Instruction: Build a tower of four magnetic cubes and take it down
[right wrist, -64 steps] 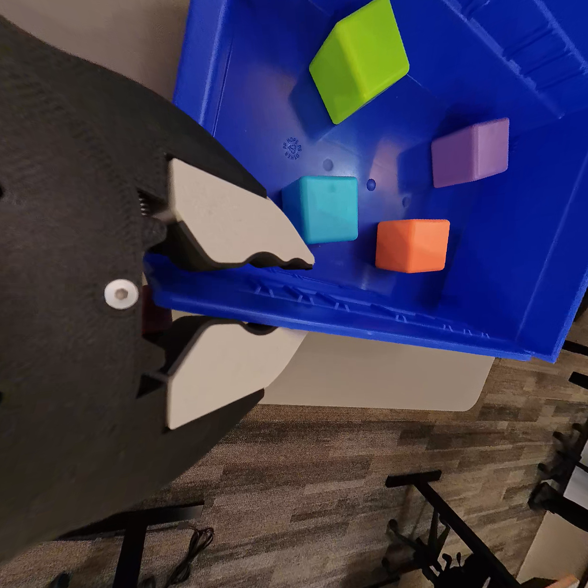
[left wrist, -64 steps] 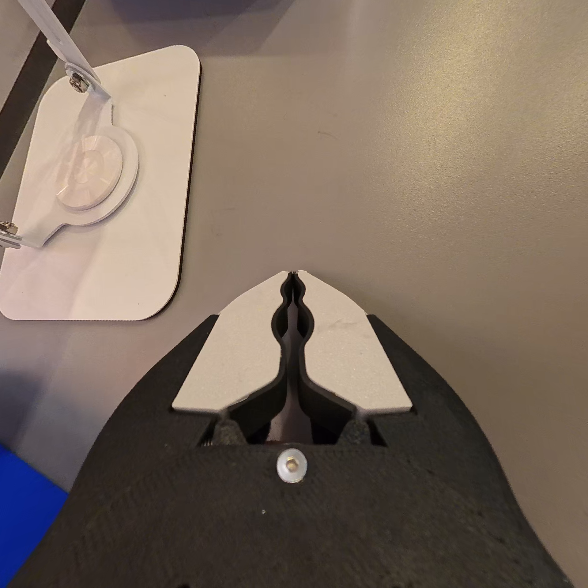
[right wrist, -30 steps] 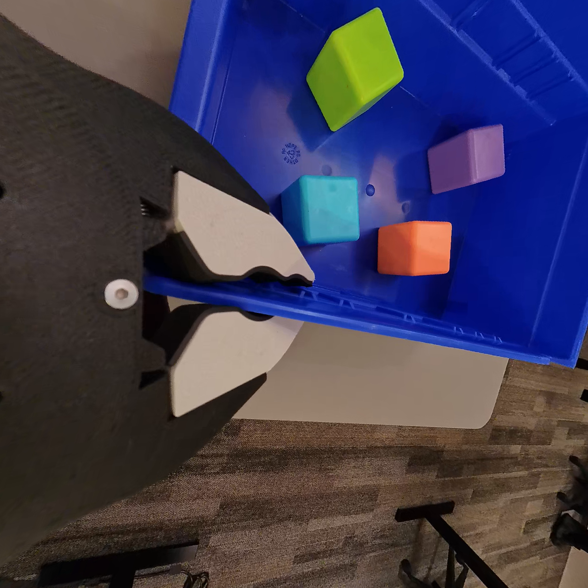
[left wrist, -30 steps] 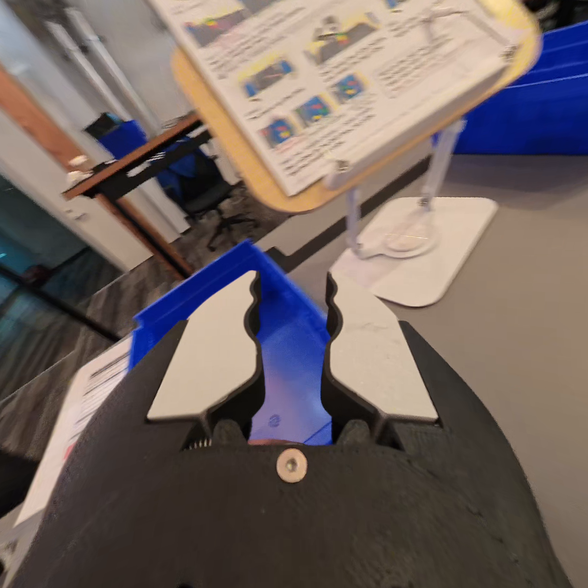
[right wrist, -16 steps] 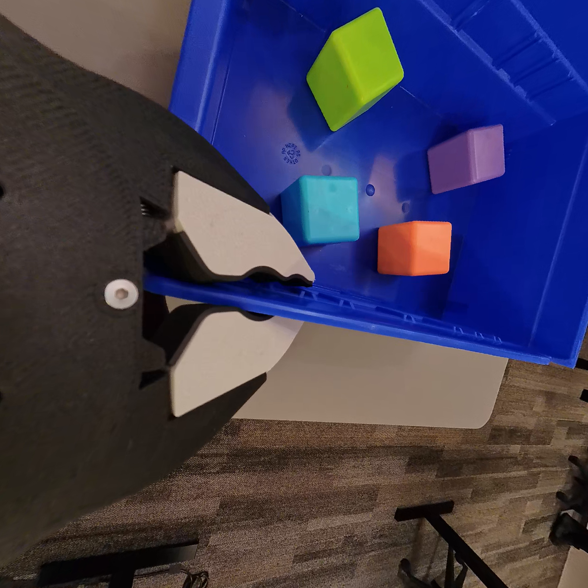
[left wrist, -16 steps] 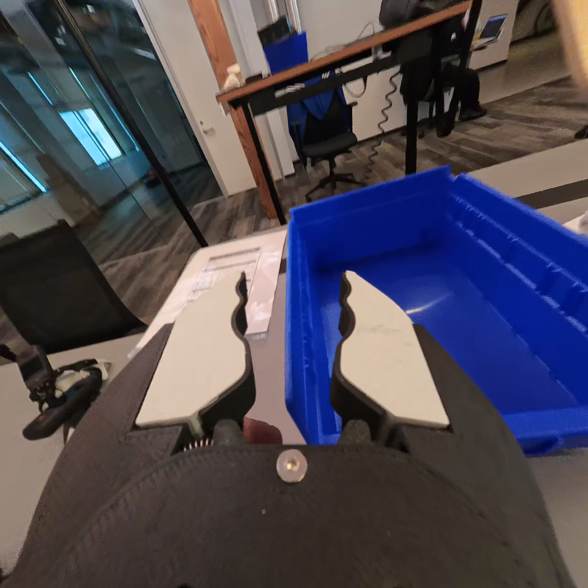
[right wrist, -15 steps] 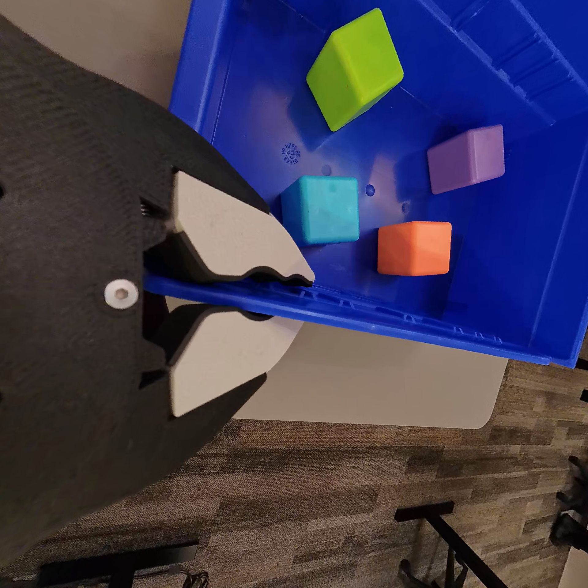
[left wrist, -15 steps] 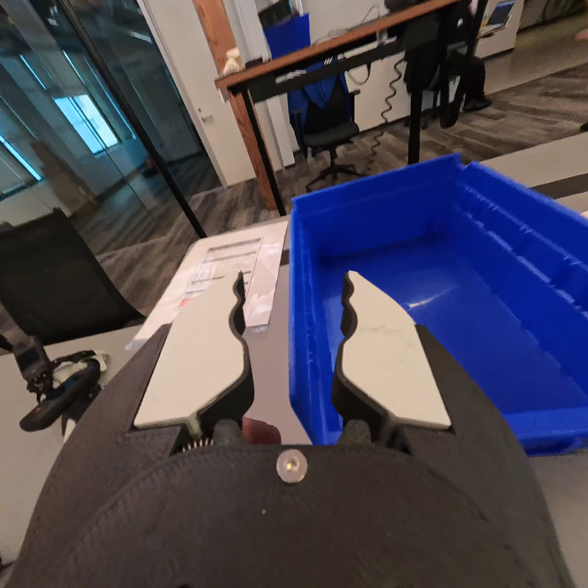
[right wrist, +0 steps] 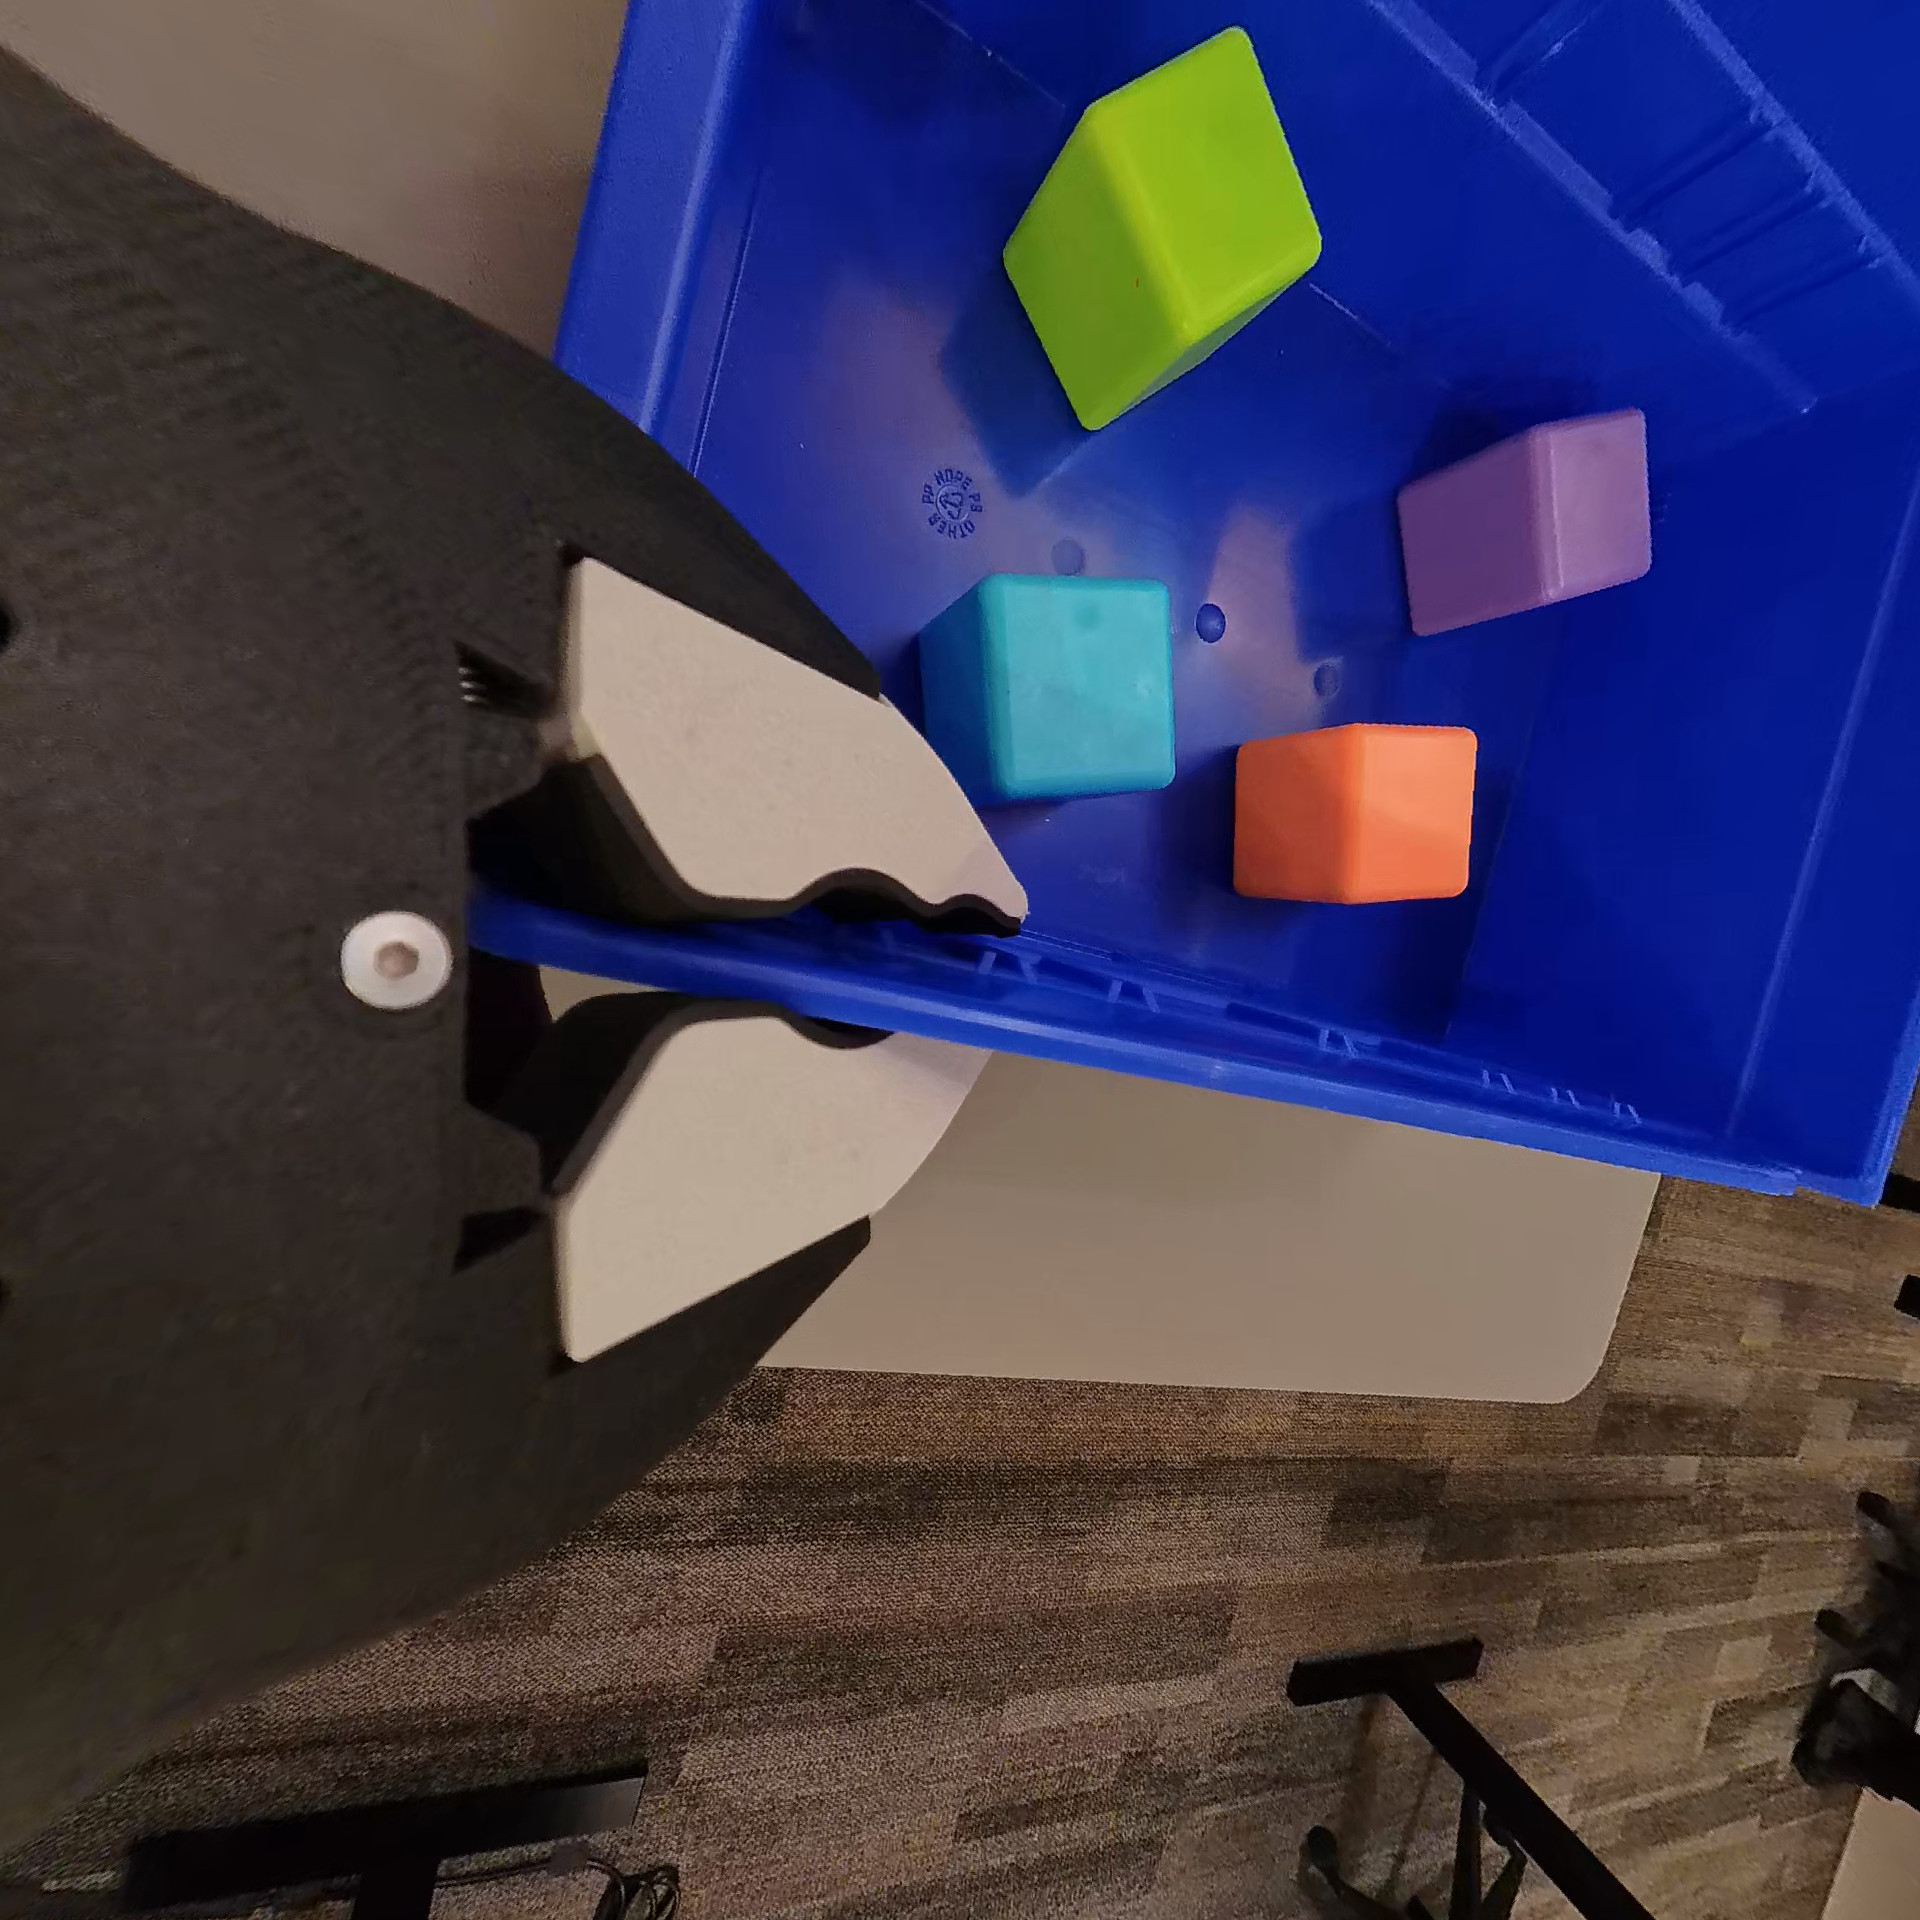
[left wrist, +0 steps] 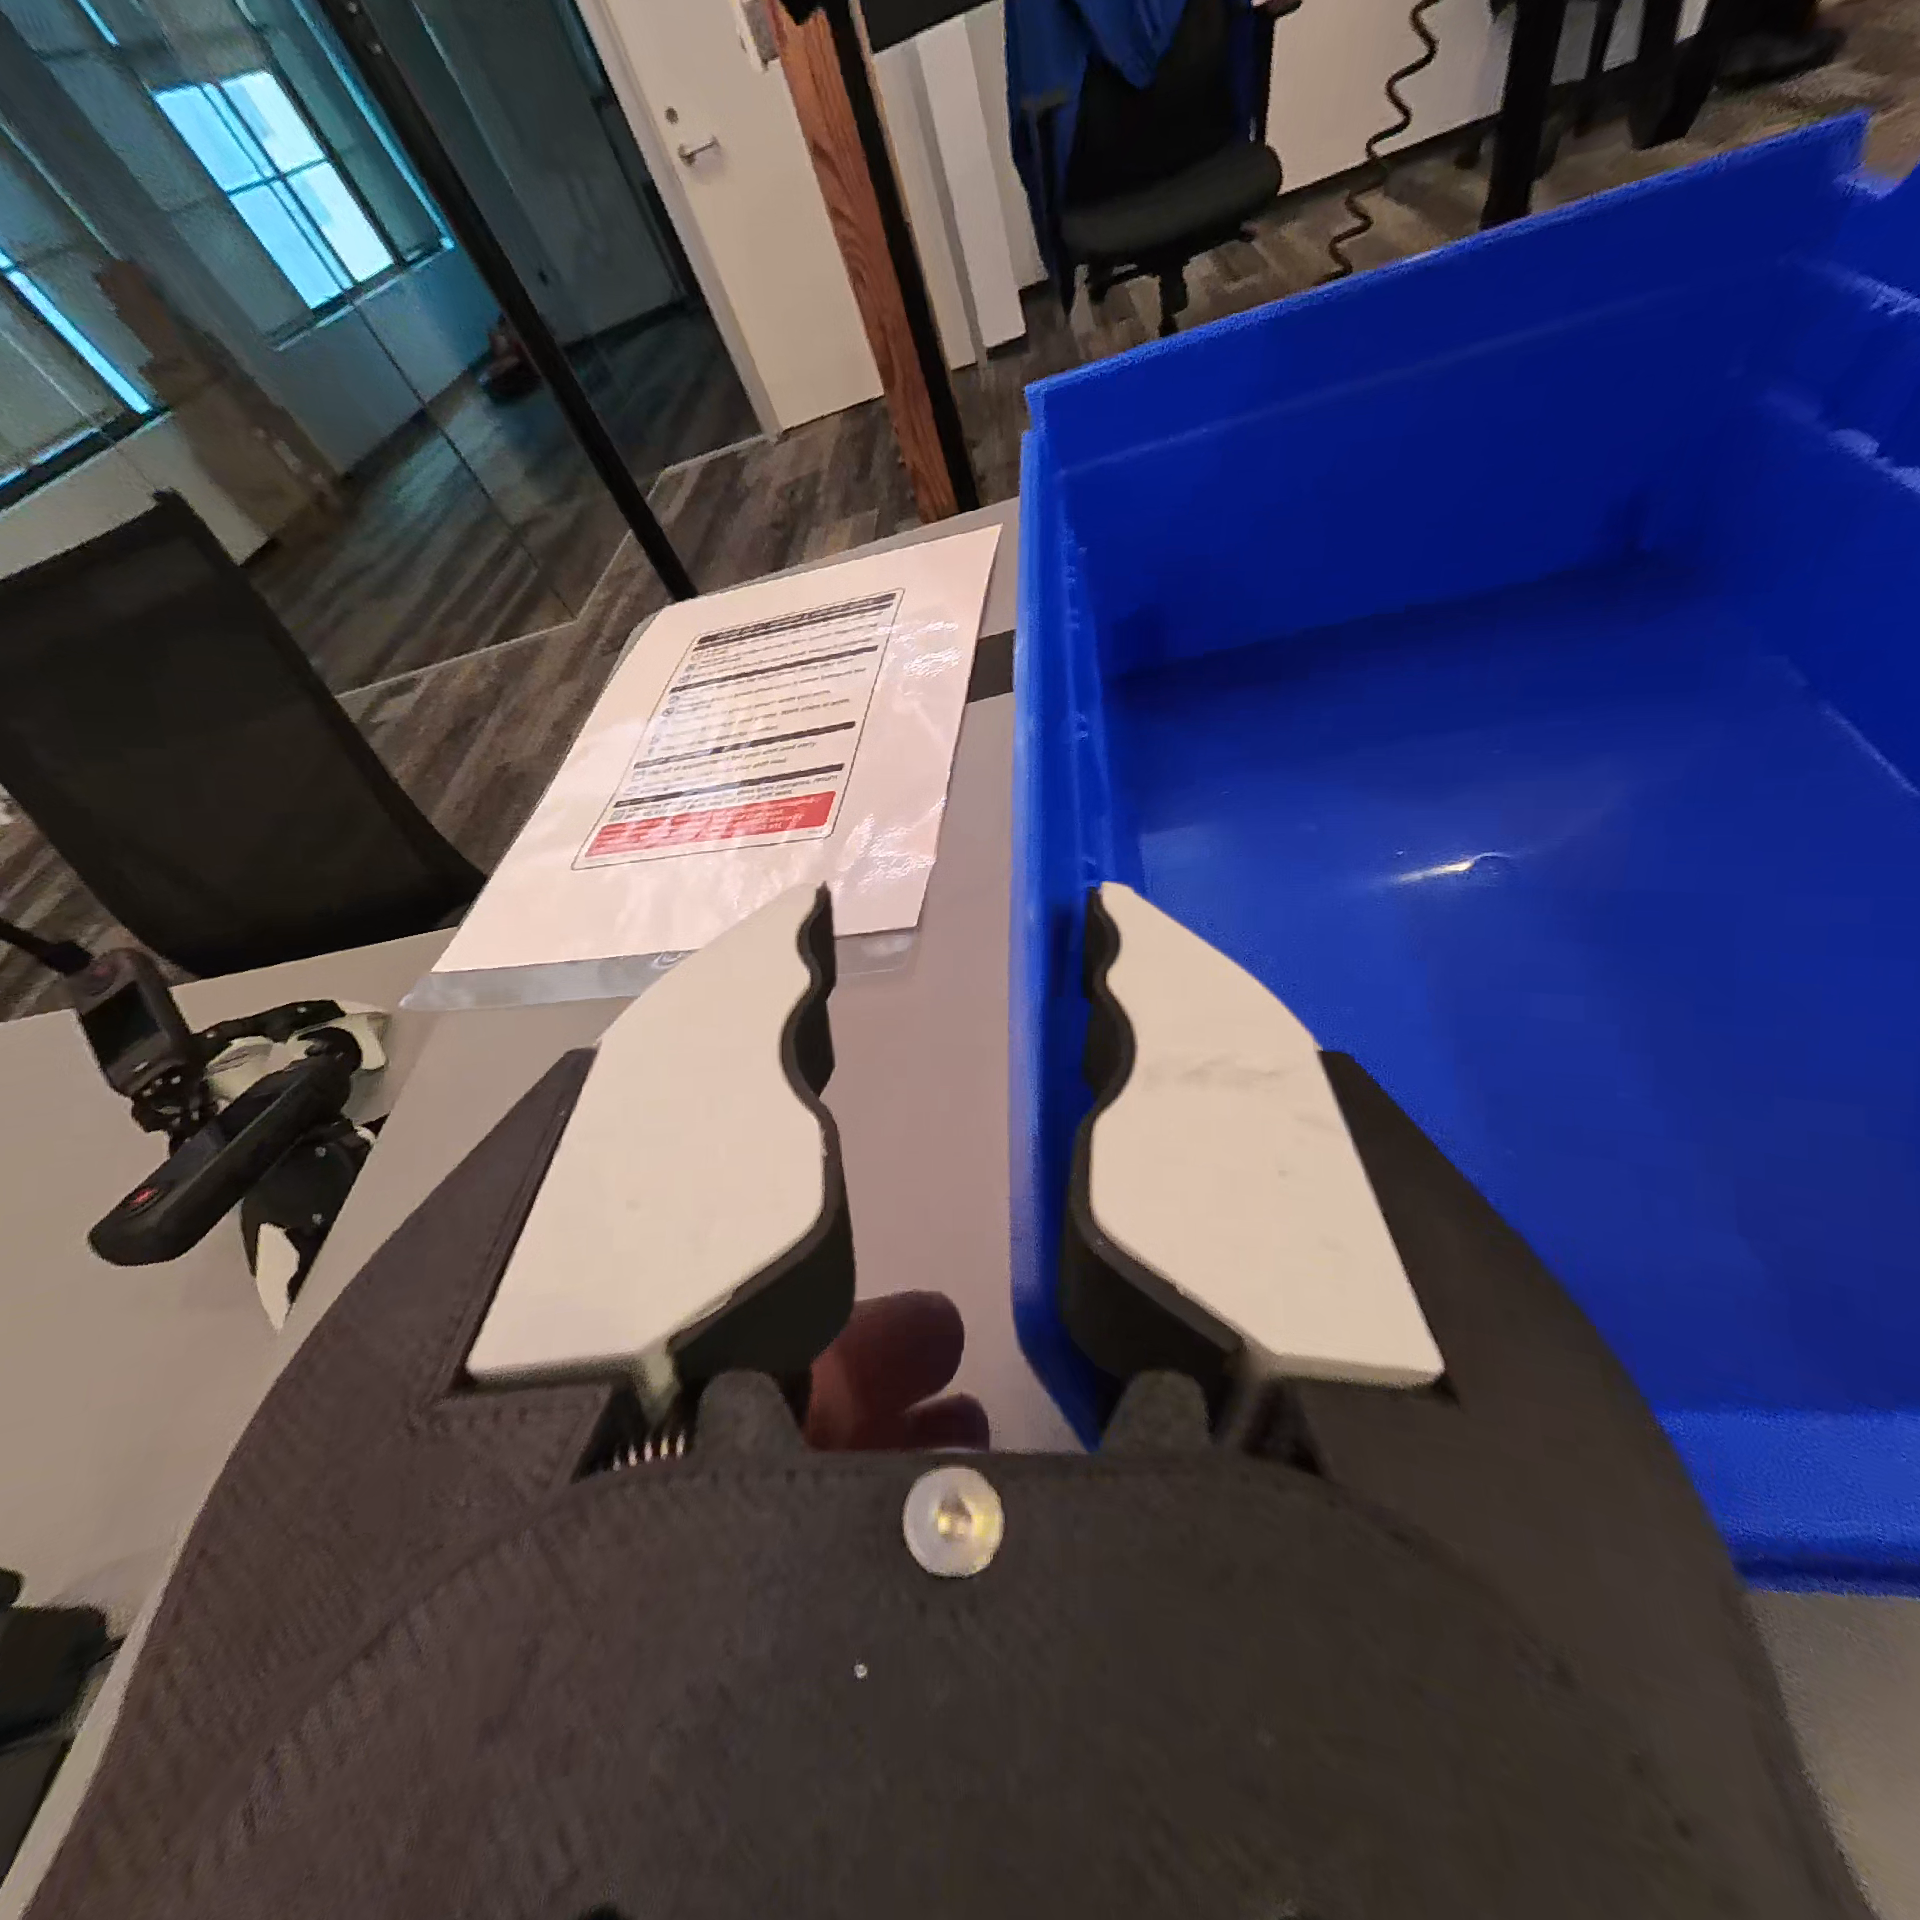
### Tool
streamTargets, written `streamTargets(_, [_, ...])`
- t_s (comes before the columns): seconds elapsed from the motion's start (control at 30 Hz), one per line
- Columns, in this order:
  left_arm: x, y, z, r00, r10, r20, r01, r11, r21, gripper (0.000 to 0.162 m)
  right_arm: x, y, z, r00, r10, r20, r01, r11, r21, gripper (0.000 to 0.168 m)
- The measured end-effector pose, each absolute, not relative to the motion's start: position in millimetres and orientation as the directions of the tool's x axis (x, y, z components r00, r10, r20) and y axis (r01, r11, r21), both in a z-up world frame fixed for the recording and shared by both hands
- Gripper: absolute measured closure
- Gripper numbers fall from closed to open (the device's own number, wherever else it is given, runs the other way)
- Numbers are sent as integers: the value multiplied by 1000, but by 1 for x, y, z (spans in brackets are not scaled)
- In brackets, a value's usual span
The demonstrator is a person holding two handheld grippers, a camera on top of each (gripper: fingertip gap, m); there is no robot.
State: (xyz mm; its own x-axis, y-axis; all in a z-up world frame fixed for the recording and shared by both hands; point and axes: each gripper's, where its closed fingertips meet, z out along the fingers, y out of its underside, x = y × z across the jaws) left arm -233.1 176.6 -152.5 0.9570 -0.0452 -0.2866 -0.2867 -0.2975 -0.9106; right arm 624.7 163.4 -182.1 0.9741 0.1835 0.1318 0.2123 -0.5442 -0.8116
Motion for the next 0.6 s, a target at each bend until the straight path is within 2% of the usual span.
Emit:
streamTargets(0.2, [-222,184,-163,953,-94,-288,-303,-311,-901,141,625,164,-182,975,181,131,210,-544,-812,159])
streamTargets(0.27, [-222,185,-163,952,-93,-293,-307,-308,-900,142,625,164,-182,975,179,130,209,-545,-812,159])
streamTargets(0.43, [-215,185,-161,977,-145,-154,-191,-295,-936,155,625,164,-182,976,176,129,206,-544,-813,160])
streamTargets(0.6, [-214,184,-161,982,-162,-96,-140,-288,-947,157,624,162,-182,976,176,124,202,-547,-812,160])
